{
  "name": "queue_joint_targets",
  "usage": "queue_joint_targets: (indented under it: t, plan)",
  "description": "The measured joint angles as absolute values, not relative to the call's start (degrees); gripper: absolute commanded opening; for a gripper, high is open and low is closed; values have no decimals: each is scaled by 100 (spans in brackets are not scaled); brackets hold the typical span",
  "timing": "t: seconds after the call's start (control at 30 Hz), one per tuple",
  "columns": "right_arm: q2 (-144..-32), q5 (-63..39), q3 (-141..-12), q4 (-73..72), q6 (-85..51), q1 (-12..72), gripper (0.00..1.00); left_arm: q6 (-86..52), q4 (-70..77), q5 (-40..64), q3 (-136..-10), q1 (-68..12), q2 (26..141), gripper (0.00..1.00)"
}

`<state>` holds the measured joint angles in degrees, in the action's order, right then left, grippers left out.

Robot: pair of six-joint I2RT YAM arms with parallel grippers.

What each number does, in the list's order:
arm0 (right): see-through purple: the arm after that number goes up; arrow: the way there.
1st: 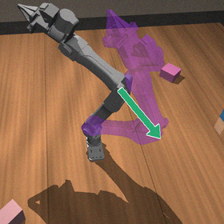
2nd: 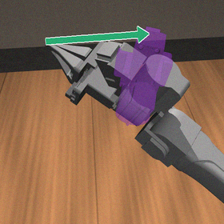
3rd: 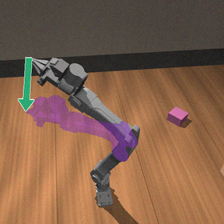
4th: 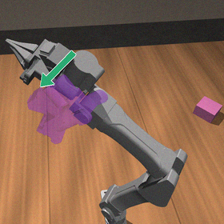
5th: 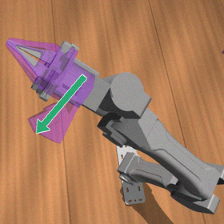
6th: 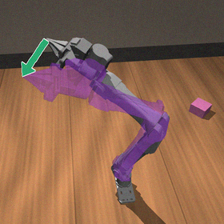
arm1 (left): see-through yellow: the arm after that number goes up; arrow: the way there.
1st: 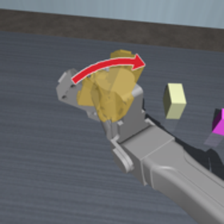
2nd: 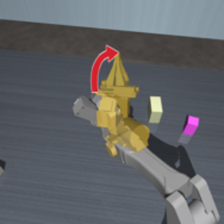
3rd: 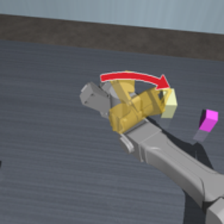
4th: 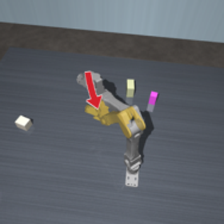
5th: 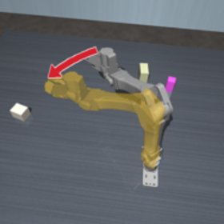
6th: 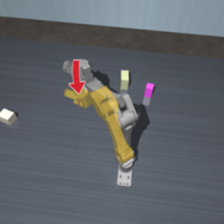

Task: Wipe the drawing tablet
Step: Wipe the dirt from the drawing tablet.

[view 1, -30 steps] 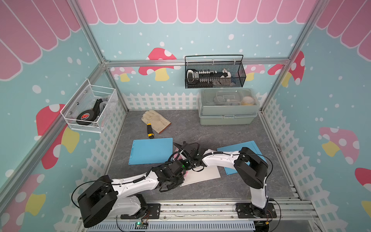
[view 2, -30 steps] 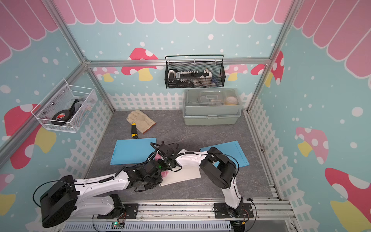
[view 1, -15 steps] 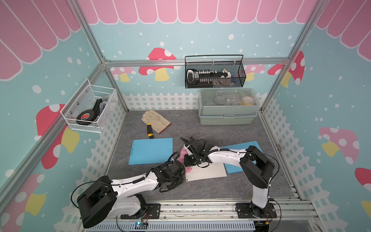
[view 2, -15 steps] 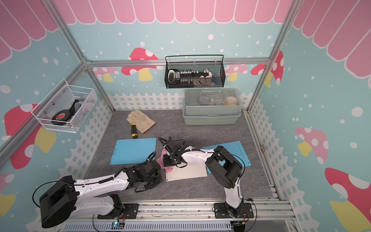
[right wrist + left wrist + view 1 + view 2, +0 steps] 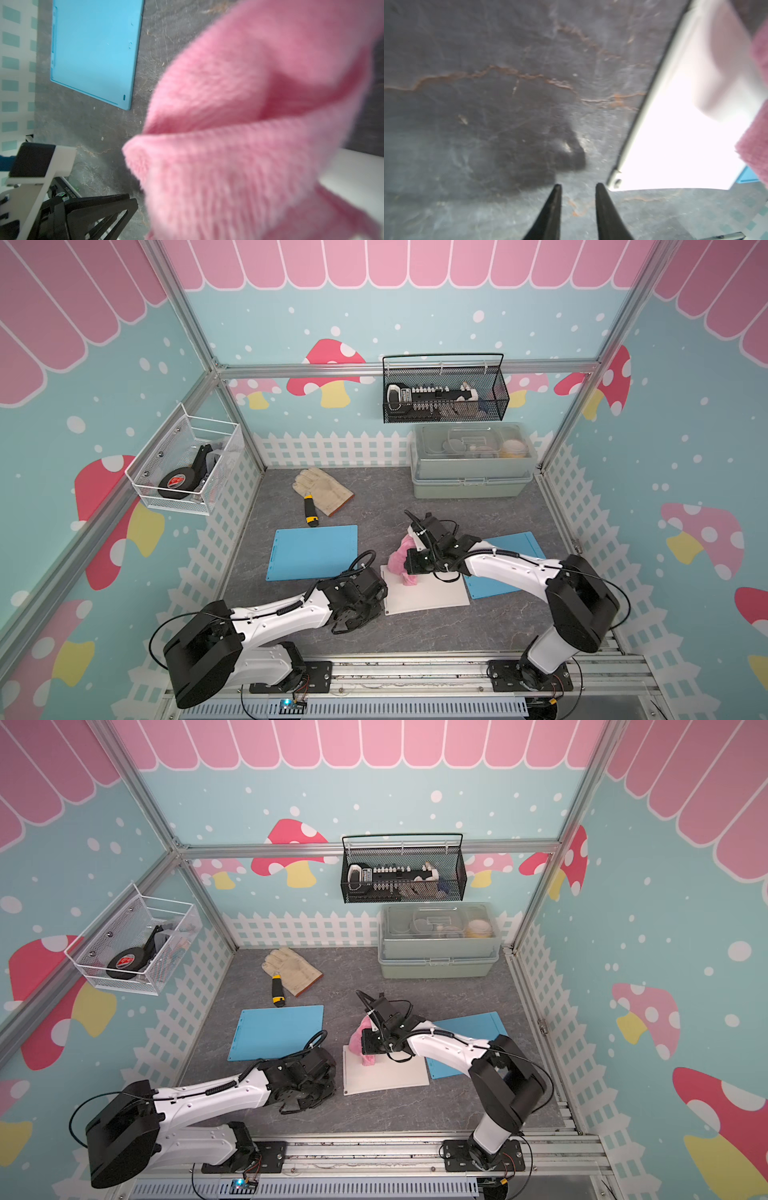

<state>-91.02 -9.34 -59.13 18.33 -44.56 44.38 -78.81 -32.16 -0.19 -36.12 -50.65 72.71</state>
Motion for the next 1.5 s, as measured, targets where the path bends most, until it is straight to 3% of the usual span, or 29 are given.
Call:
queue_joint_targets:
  t: [0.23, 0.6, 0.93, 1.3, 1.5]
  plan:
    - [-8093, -75, -4788, 1994, -4541, 4434, 0, -7352, -3385, 84, -4971, -4355, 8178, 48]
    - [-7983, 563, -4178, 1656, -4659, 4849, 0, -6440, -3520, 283, -5859, -3859, 9920, 39]
    - [-9380, 244, -4923, 786, -5164, 5964, 0, -6274, -3503, 279, -5867, -3857, 9992, 25]
    - [-8508, 582, -4213, 849, -5561, 5673, 0, -6272, -3262, 329, -5734, -3837, 9922, 20]
    - [-9461, 423, -4921, 613, -5529, 6399, 0, -6233, -3232, 377, -5684, -3795, 9898, 19]
